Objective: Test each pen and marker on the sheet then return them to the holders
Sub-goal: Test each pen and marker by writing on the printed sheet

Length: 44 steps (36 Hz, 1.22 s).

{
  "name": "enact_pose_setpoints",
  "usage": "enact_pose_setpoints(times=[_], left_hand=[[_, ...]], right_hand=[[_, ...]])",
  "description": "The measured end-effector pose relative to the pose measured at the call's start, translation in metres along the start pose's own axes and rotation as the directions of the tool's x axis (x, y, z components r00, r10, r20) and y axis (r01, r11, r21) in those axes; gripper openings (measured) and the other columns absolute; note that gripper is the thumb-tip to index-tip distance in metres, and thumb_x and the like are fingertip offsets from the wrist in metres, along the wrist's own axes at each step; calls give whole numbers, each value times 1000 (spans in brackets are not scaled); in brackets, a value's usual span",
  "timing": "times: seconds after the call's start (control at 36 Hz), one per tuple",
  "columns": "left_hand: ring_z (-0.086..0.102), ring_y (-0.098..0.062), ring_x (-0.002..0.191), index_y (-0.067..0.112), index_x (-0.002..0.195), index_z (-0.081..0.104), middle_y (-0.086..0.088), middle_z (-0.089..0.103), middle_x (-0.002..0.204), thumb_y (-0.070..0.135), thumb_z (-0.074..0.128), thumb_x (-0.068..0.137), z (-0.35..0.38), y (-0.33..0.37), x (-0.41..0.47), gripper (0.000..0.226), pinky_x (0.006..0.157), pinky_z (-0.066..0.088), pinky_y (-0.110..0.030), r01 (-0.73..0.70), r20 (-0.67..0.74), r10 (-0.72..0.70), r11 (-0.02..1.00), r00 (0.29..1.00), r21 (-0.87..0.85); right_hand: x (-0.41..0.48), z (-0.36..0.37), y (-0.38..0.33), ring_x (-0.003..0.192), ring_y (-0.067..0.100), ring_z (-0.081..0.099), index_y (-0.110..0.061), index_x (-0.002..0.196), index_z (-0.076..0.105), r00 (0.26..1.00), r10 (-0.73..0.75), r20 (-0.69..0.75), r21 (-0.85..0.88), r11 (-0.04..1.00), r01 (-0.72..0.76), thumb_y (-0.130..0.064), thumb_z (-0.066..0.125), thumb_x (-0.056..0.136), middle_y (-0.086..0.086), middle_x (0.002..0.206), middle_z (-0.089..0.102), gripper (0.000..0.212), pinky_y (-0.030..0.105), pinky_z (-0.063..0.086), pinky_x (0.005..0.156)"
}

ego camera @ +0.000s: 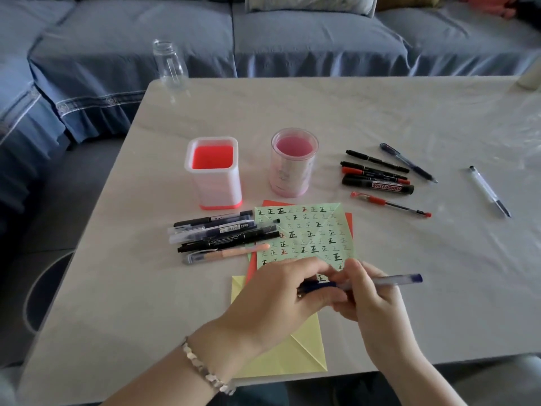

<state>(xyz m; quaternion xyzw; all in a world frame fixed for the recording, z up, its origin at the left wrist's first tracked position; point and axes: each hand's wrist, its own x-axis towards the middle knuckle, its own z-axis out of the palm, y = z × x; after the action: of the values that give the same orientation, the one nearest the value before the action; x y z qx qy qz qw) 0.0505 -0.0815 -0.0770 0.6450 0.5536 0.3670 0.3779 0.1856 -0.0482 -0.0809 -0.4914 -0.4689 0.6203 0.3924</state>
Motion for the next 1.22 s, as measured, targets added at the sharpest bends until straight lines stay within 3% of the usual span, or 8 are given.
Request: enact_pose_setpoints(times=[0.11, 0.19, 0.33, 0.44, 0.58, 0.81, 1.03, 1.22], left_hand=[[54, -4, 63, 19, 80, 65, 10, 61, 67, 35, 63, 86, 8, -4, 8, 18, 63, 43, -19, 75, 20, -74, 996, 997, -46], [47, -3, 65, 18, 81, 65, 11, 54, 66, 39, 57, 89, 7, -14, 10, 24, 58, 34, -13, 39, -51, -33, 992, 998, 122], [49, -5, 64, 17, 80, 62, 11, 52, 66, 39, 48, 93, -15, -33, 8, 29, 55, 33, -13, 45, -232, 26, 955, 972, 293], [46, -2, 61, 12, 87, 64, 11, 54, 74, 25, 52, 93, -37, -45, 9, 19, 55, 33, -12, 119, -403, 70, 897, 913, 425], [56, -28, 69, 11, 85, 63, -2, 61, 76, 26, 44, 86, -70, -72, 15, 25, 64, 46, -37, 230, -446, 112, 732, 888, 641], [58, -36, 83, 5, 97, 67, -12, 61, 92, 6, 68, 76, -75, -98, 12, 22, 77, 46, -45, 333, -496, 105, 621, 862, 710], [41, -18, 123, 10, 132, 41, -6, 50, 132, 35, 45, 92, -36, -55, 9, 48, 106, 28, -30, -182, -107, 323, 743, 940, 644], [49, -15, 88, 13, 114, 47, -3, 61, 96, 29, 33, 98, -17, -39, 9, 26, 79, 41, -27, -272, -112, 440, 716, 891, 643]], right_hand=[[11, -14, 4, 36, 6, 30, -11, 61, 52, 995, 25, 92, -33, 999, -22, -17, 48, 94, -5, 39, 40, 34, 21, 37, 48], [30, -31, 8, 45, 1, 46, -7, 74, 55, 975, 13, 224, -304, 951, 57, -48, 66, 74, -5, 63, 54, 42, 12, 37, 47], [89, -81, 16, 86, 17, 56, -14, 113, 59, 965, -255, -64, -837, 541, 88, -9, 66, 79, 8, 102, 63, 35, 28, 43, 75], [130, -103, 11, 129, 31, 33, -7, 131, 46, 948, -307, -88, -952, 305, 10, -1, 47, 87, 12, 138, 44, 44, 43, 27, 104], [152, -111, 15, 128, 31, 36, -9, 128, 49, 958, -282, -44, -986, 169, 5, 1, 47, 84, 14, 132, 51, 45, 42, 23, 105], [127, -96, 15, 96, 33, 53, -12, 115, 60, 939, -339, -59, -933, 354, 69, -6, 43, 92, 10, 113, 54, 30, 37, 42, 79], [54, -40, -26, 74, 0, 57, -22, 92, 71, 901, -256, 350, -697, 572, 433, -4, 64, 81, -14, 84, 63, 21, 6, 41, 64], [23, -12, -50, 51, 9, 63, -7, 72, 68, 951, -121, 284, -163, 972, 172, 3, 68, 69, 4, 57, 68, 10, 13, 49, 54]])
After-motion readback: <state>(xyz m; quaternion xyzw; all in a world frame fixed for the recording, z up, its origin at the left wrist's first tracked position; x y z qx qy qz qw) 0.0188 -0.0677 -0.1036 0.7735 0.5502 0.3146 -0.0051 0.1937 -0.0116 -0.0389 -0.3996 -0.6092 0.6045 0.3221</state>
